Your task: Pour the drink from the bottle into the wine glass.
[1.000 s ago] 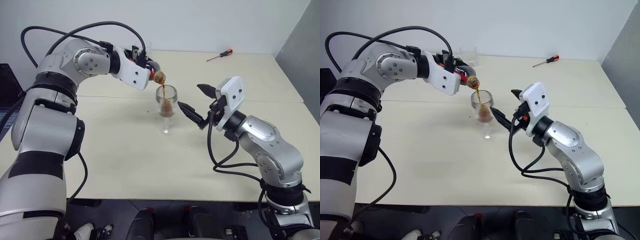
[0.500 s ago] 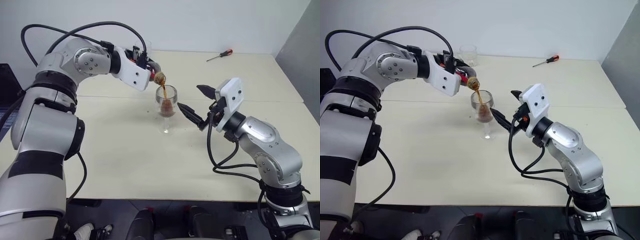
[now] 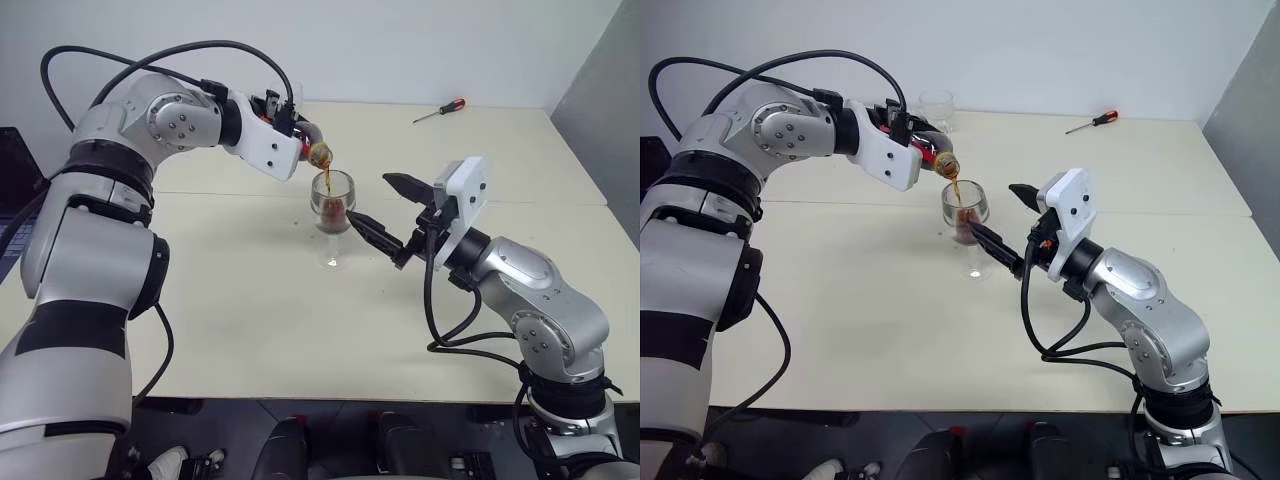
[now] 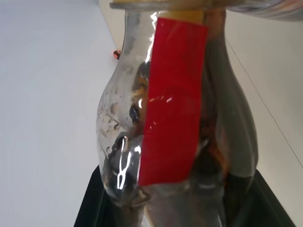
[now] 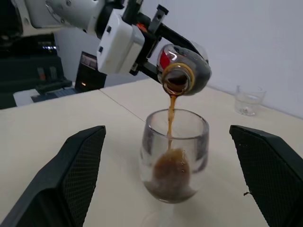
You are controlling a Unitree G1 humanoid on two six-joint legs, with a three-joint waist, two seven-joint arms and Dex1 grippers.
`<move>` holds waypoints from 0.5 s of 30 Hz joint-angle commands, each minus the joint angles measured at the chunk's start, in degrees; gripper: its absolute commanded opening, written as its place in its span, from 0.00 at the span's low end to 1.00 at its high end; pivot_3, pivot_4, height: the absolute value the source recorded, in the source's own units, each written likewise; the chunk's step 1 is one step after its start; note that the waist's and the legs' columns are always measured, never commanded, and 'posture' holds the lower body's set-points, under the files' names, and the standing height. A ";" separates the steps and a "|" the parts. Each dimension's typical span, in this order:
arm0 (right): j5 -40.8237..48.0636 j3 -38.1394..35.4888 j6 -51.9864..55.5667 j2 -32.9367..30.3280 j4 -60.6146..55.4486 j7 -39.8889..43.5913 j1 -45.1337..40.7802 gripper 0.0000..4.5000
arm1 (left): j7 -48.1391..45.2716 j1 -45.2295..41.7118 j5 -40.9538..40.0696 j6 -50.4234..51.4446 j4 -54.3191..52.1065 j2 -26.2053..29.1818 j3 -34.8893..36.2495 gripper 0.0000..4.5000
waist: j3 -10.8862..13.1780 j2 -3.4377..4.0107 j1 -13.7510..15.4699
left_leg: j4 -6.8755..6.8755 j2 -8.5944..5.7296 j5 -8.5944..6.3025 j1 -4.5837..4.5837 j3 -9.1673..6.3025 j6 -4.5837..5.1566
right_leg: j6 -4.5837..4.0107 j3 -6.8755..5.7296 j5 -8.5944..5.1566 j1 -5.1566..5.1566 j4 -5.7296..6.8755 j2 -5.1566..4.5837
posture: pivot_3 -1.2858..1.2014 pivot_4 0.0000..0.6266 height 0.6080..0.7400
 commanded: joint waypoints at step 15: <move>4.95 -1.97 -0.65 0.06 -3.44 -0.74 0.10 1.00 | 1.51 -3.01 -0.23 0.14 -0.31 0.83 0.38 0.34 | 0.00 0.00 0.00 | 0.03 -0.01 0.00 -0.01 -0.01 0.00 | 0.00 -0.01 0.00 0.00 0.01 0.00 | 0.52 0.24 1.00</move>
